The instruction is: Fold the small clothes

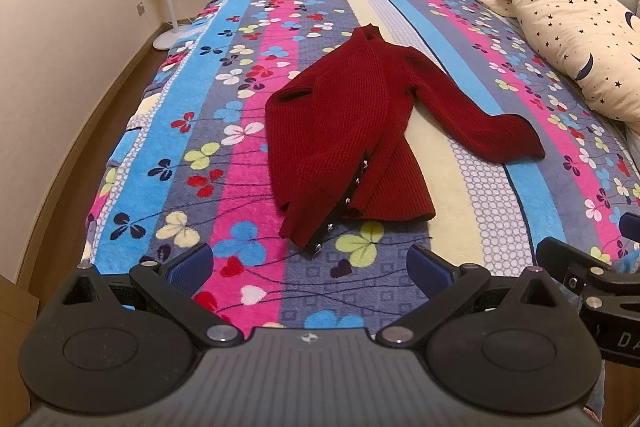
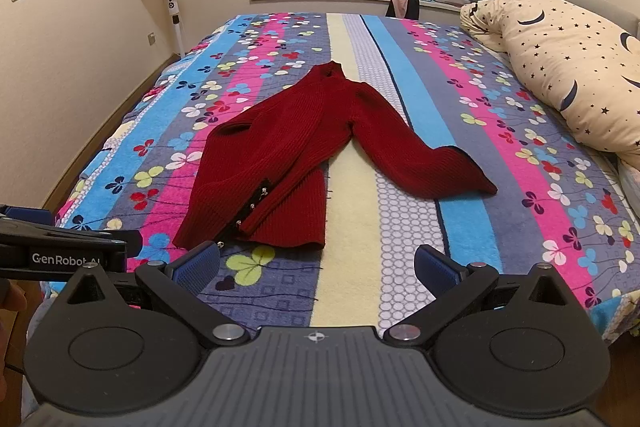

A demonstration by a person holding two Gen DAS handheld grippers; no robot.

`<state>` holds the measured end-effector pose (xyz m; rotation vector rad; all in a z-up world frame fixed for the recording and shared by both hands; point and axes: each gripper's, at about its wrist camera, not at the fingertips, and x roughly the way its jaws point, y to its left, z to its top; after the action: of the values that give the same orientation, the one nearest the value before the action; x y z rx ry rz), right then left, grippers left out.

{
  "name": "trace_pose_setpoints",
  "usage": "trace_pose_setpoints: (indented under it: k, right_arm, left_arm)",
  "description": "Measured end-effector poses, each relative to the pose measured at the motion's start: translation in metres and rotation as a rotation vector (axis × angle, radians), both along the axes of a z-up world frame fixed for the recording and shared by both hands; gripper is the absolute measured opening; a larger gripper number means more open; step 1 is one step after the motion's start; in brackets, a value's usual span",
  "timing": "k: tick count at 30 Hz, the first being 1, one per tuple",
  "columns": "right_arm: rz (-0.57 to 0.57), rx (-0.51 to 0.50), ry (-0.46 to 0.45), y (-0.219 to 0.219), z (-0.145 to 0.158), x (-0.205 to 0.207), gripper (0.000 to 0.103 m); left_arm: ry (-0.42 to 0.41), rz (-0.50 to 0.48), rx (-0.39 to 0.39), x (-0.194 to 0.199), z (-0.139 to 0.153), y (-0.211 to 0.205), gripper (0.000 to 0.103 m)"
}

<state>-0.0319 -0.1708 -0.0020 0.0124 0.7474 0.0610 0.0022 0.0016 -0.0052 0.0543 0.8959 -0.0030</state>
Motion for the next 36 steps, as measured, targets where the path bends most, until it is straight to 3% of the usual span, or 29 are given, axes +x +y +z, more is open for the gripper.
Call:
trace_pose_setpoints:
  k: [25,32,36]
  right_arm:
    - [0.001,0.001,-0.001,-0.002,0.006,0.006,0.102]
    - [-0.004,0.012,0.028,-0.006,-0.002,0.019,0.102]
    - [-0.054,0.04,0.077,-0.021,-0.01,0.037,0.102]
  left_arm:
    - [0.012,-0.004,0.009,0.004,0.001,-0.002,0.103]
    - [0.101,0.015,0.004,0.024,-0.001,0.001,0.103]
    - [0.165,-0.001,-0.019,0.049,0.019,0.006,0.103]
